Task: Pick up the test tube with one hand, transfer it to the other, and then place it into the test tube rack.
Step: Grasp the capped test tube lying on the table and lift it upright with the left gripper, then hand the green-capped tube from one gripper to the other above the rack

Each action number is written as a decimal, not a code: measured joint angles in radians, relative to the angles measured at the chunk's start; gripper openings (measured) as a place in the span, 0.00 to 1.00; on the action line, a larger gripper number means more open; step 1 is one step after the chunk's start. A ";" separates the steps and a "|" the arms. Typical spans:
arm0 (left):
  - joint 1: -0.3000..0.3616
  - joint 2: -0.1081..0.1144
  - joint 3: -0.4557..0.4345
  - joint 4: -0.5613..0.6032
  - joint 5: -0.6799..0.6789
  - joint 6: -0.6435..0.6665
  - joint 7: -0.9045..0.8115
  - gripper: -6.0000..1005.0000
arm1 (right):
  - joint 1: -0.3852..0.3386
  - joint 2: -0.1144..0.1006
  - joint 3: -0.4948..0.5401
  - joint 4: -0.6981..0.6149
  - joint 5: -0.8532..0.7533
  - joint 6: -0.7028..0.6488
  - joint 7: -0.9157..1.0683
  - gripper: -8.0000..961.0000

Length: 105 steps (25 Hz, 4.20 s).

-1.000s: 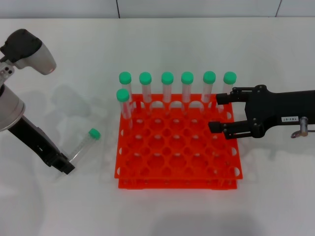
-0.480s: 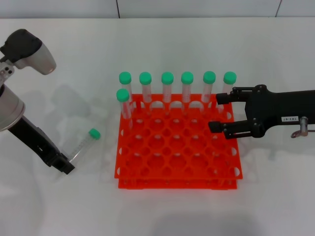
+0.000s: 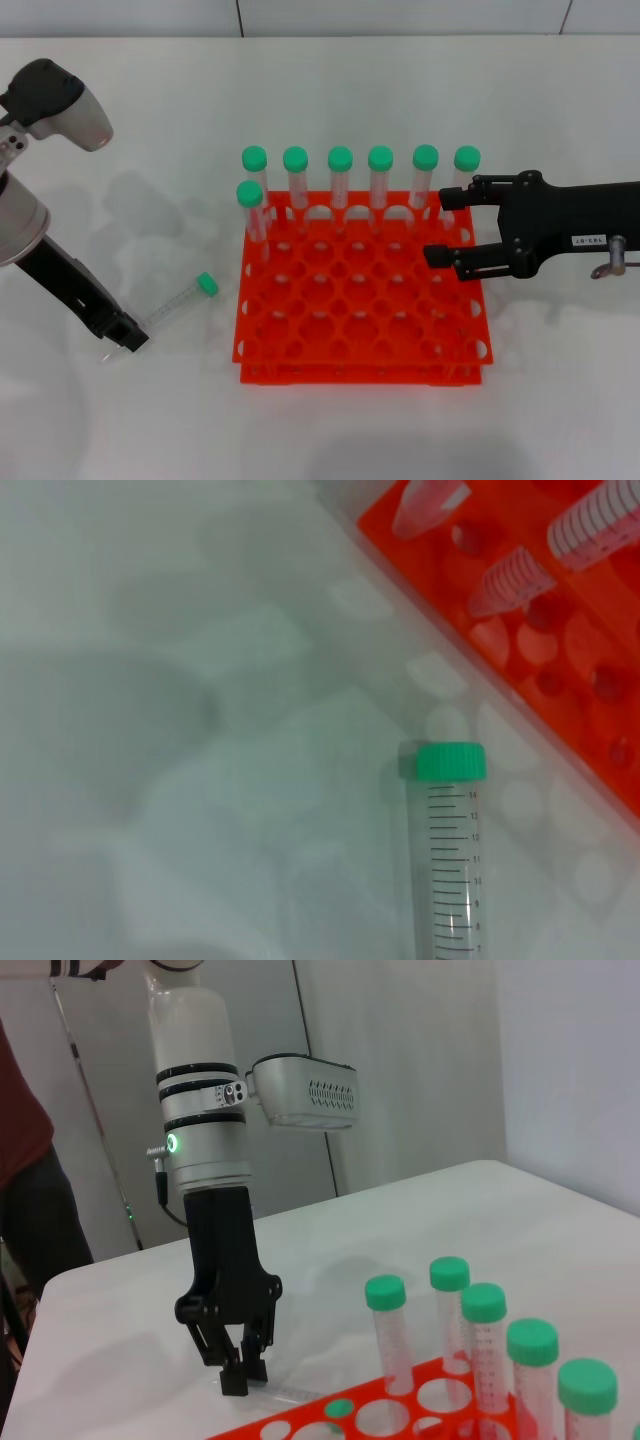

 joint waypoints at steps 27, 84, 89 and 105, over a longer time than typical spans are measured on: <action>0.021 0.003 -0.009 0.007 -0.026 0.011 -0.001 0.20 | 0.002 -0.001 0.005 0.003 0.013 0.001 -0.012 0.79; 0.065 -0.019 -0.078 -0.025 -1.011 -0.165 0.462 0.22 | -0.049 -0.007 0.049 -0.094 0.068 -0.062 -0.032 0.79; 0.052 -0.018 0.000 -0.032 -1.004 -0.159 0.428 0.22 | -0.063 -0.006 0.049 -0.100 0.087 -0.072 -0.030 0.79; 0.082 -0.005 0.079 -0.033 -0.984 -0.137 0.377 0.23 | -0.064 -0.007 0.050 -0.102 0.110 -0.069 -0.031 0.79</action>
